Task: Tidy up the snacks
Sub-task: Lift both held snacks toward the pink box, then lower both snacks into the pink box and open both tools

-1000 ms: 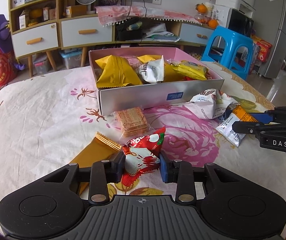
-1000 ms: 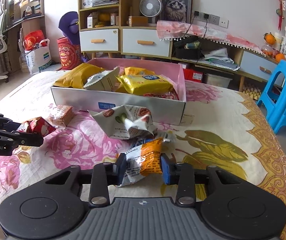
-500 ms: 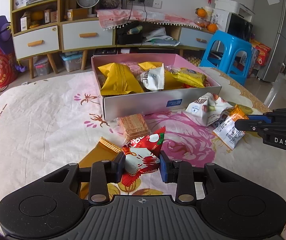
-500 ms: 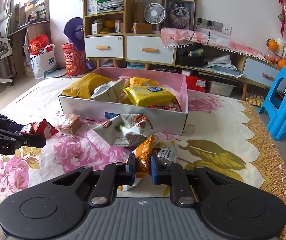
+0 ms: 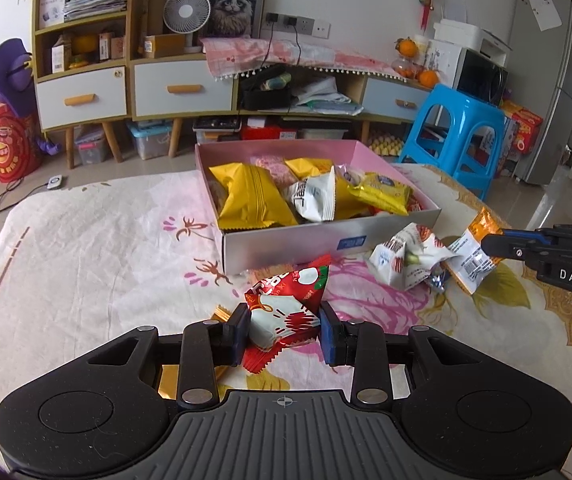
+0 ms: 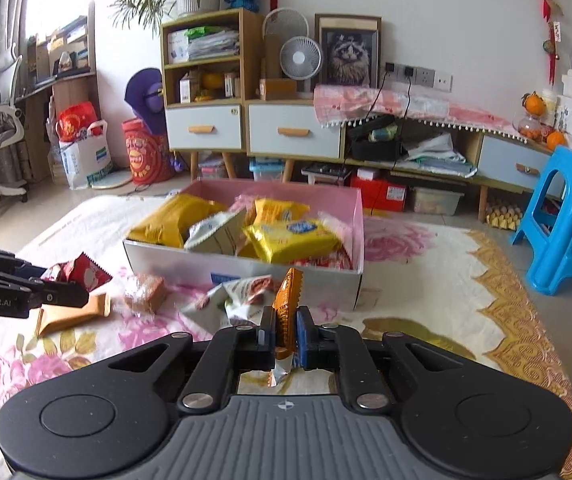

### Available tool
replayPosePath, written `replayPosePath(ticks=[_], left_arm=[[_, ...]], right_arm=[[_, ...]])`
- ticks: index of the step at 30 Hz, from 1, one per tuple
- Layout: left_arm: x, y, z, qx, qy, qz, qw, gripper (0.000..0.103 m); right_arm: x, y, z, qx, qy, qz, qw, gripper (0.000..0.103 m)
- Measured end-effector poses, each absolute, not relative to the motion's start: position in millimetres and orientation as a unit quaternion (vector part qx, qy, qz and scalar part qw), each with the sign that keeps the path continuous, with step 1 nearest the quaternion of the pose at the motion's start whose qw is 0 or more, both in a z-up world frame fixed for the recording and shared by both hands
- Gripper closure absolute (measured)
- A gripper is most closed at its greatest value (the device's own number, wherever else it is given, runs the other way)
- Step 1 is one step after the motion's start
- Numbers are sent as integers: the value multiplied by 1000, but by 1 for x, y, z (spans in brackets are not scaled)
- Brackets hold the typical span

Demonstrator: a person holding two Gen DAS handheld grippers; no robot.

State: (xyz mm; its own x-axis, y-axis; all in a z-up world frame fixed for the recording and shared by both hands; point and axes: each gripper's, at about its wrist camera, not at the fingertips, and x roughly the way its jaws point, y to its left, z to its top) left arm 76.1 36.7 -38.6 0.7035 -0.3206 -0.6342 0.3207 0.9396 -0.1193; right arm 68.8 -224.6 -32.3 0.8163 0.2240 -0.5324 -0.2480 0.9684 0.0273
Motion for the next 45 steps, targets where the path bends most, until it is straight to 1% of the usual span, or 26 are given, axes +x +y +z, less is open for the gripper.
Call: replayPosePath(ticks=[10,15,17,24,28,33,38,45], left_arm=[[78,38,-11,13,311,-160,937,71],[95,31,1,26,296,-153,943,71],[105,27,3,27,293,-150,944,71],[156,20,1,8,311,-146,939,71],[196,18,-4,-17,332,-140,933,71],[245,10,-19,-35,364,-130,921,71],[278,4,-34,-48,384,-114,915,71],[305,-3,-43,-23,400,-84,912,71]], right_arm=[[77,-227,-14,-8,247,123,961,103],[94,-226,-2,-6,223,117,968,103],[107,-230,1,14,223,110,969,103],[147,-236,-4,81,240,105,962,103],[165,-234,-3,88,240,103,961,103],[195,-243,-9,134,261,96,951,103],[224,-253,-20,195,291,96,932,103],[247,-257,-28,215,324,82,918,103]])
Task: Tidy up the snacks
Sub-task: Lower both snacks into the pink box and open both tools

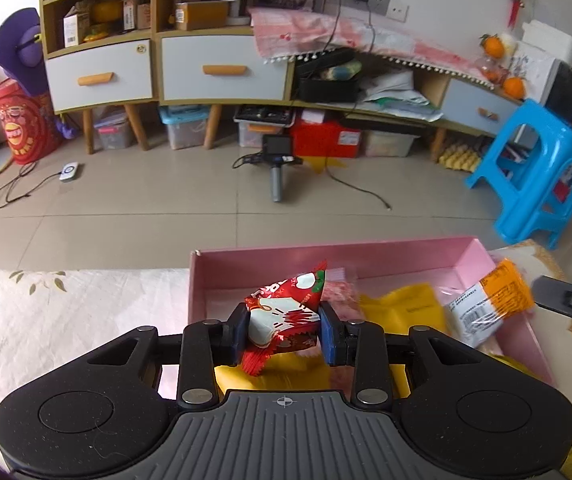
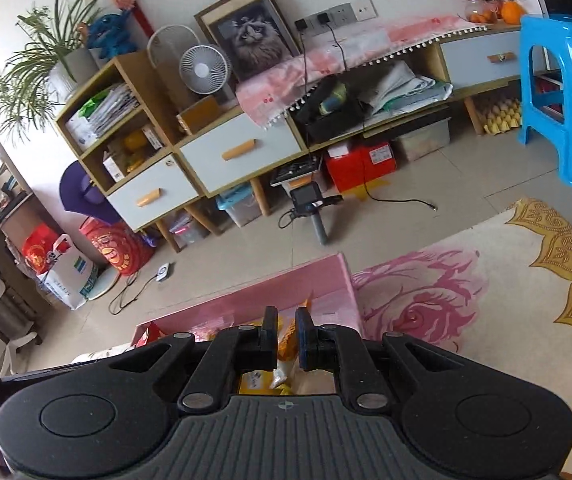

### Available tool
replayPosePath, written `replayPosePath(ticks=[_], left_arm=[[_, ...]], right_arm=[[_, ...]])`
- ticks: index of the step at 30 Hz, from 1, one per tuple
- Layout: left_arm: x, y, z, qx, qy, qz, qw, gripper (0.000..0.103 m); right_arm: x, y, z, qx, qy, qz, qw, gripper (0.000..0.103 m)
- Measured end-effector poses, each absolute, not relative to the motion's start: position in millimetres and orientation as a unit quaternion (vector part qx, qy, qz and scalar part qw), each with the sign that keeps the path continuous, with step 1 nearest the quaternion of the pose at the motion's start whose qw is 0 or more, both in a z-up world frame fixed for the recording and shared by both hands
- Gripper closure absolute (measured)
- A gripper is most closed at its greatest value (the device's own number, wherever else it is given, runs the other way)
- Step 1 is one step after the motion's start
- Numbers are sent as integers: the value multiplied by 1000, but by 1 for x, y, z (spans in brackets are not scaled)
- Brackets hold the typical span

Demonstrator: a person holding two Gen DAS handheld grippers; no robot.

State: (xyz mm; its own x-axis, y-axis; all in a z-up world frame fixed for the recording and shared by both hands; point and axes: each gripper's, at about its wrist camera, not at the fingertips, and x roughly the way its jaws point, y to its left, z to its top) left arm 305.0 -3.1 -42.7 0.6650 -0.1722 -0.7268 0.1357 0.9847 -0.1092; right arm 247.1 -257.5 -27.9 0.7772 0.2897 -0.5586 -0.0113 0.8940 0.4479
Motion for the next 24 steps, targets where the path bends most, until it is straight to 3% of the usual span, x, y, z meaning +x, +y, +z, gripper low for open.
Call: replayPosePath(ticks=[5,8,10,12,16,24], left_arm=[[313,-2,-46,-29,409,-81,908,66],[310,-4,-45,-18,405,-88,910,59],[307,-3,-44,-15,401,-88,912,47],[303,-1,-43,-18,398,-85,913,39],[295,4,-39,-25,399,-85,913,33],[262,14,-28,-33,391,-93,915,21]], right_arm=[[251,-258,-31,210,335,81,915,102],[251,-257,-31,199,339,81,916,94],[252,-257,-30,191,338,80,918,92],[250,-258,-29,186,338,79,919,76],[242,-259,-26,177,332,78,923,67],[220,-260,-8,155,321,77,931,38]])
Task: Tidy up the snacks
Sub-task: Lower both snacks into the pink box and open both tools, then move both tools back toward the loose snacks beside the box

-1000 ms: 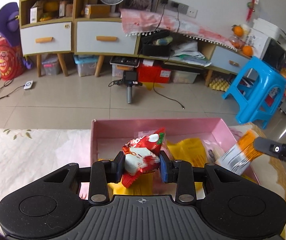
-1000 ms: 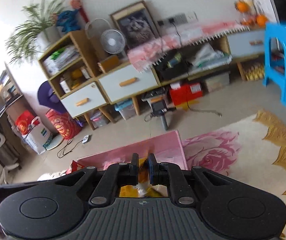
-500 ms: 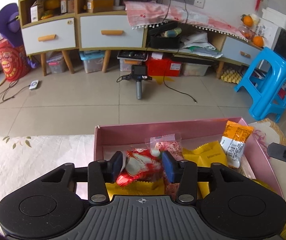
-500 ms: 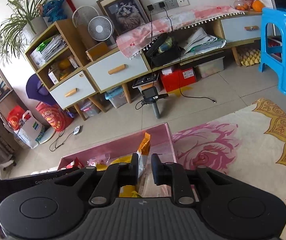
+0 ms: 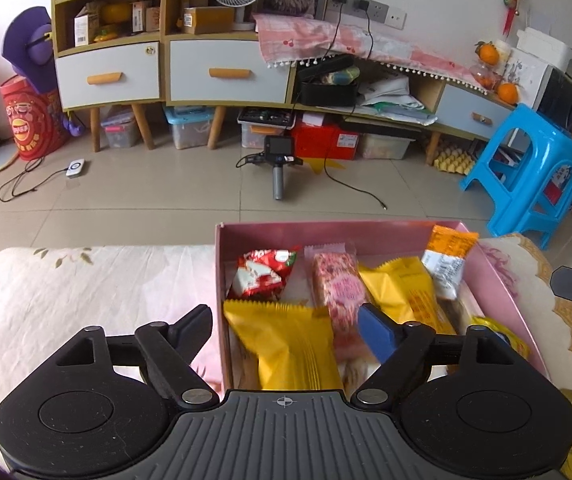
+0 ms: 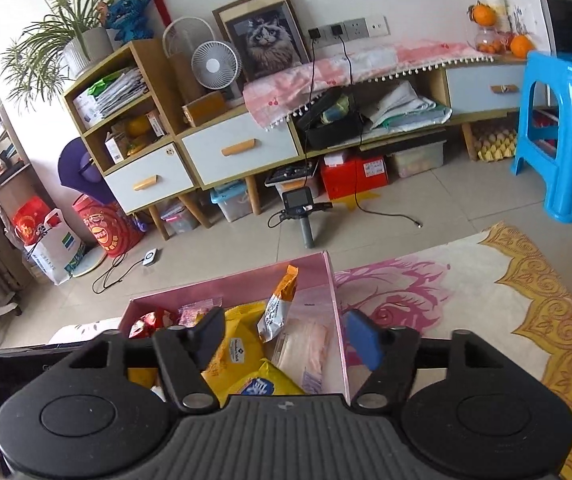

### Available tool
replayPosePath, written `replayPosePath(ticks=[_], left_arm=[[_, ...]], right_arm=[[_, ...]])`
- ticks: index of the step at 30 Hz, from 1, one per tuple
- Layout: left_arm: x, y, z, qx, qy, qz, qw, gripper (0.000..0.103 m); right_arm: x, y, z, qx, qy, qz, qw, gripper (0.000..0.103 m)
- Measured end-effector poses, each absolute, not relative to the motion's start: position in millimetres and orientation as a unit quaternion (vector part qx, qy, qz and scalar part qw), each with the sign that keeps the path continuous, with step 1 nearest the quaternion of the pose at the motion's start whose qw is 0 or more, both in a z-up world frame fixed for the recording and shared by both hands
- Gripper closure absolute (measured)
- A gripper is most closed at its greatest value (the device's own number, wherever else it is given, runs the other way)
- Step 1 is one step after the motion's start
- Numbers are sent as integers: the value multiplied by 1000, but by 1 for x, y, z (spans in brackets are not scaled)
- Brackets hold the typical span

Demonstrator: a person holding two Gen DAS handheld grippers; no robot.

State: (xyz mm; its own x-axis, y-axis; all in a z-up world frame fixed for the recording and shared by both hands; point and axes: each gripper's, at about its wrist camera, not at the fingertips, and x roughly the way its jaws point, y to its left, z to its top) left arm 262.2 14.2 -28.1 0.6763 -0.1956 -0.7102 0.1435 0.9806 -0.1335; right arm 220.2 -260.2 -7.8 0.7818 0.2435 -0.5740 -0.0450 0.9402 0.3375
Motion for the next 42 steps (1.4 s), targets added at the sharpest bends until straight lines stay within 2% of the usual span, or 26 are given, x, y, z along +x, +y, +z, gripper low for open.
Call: replayPosePath(ticks=[6,10,17,29,36,42], left_arm=[[230,29,-17,-47,380,-98,918,16],[206,43,-11,-59,375,-100,920,14],[170,70,-12,-62,374,-99,920,12],[124,107,-23,-60,378,-95,919,3],[109,126,-38,-78,389,-85,914,2],[96,117,-57,-30,400,-102,910,2]], right_arm=[[196,-259,7,141,314,79,936,25],[177,-258,14,143,310,84,936,20],[145,-251,16,113,307,87,941,17],[107,-229,7,75,295,109,946,8],[90,-213,-9,47,301,131,944,8],[83,-195,-21,26,312,134,940,8]])
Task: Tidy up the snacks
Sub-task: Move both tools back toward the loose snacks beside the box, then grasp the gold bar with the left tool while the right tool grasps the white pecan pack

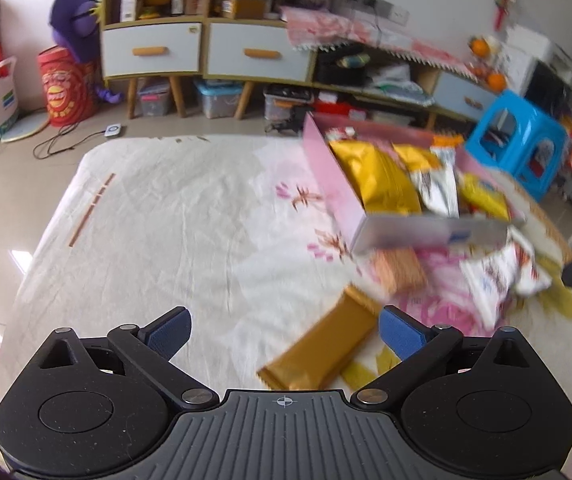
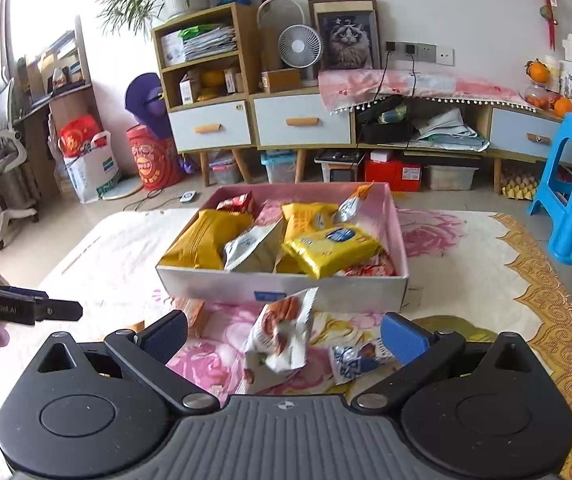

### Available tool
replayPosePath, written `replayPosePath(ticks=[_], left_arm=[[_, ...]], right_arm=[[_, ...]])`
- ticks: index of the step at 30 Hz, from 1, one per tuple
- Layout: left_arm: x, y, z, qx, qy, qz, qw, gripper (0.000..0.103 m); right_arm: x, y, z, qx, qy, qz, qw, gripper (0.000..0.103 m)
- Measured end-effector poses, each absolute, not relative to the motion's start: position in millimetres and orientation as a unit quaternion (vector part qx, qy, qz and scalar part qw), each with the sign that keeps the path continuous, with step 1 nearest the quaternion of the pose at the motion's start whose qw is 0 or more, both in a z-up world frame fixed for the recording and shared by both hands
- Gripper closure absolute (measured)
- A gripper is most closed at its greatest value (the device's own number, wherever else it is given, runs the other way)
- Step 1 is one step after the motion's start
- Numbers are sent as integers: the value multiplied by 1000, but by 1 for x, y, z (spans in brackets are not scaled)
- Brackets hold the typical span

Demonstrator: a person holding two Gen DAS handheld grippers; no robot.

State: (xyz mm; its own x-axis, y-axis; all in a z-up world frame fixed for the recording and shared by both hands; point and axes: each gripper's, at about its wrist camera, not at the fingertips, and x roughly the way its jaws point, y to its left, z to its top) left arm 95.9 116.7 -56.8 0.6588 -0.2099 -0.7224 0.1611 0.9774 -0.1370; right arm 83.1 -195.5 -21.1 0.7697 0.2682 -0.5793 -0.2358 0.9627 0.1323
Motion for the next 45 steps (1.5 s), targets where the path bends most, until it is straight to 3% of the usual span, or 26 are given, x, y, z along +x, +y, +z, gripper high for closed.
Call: replayPosePath(ticks=[14,21,33,45], left_arm=[[90,91,-84,38,419,-132,898,2],[90,82,-94,84,410,-132,899,2],[95,85,-97,66,407,-139,900,2],[92,81,-95,67,407,-157,897,12]], right_arm=[[77,-155,-42,-94,318,168,928,8],[90,-156,-53,-74,337,150,926,8],[103,-159,-64,-63,339,133,929,8],[103,-156,-64,-76,329,133,932,10]])
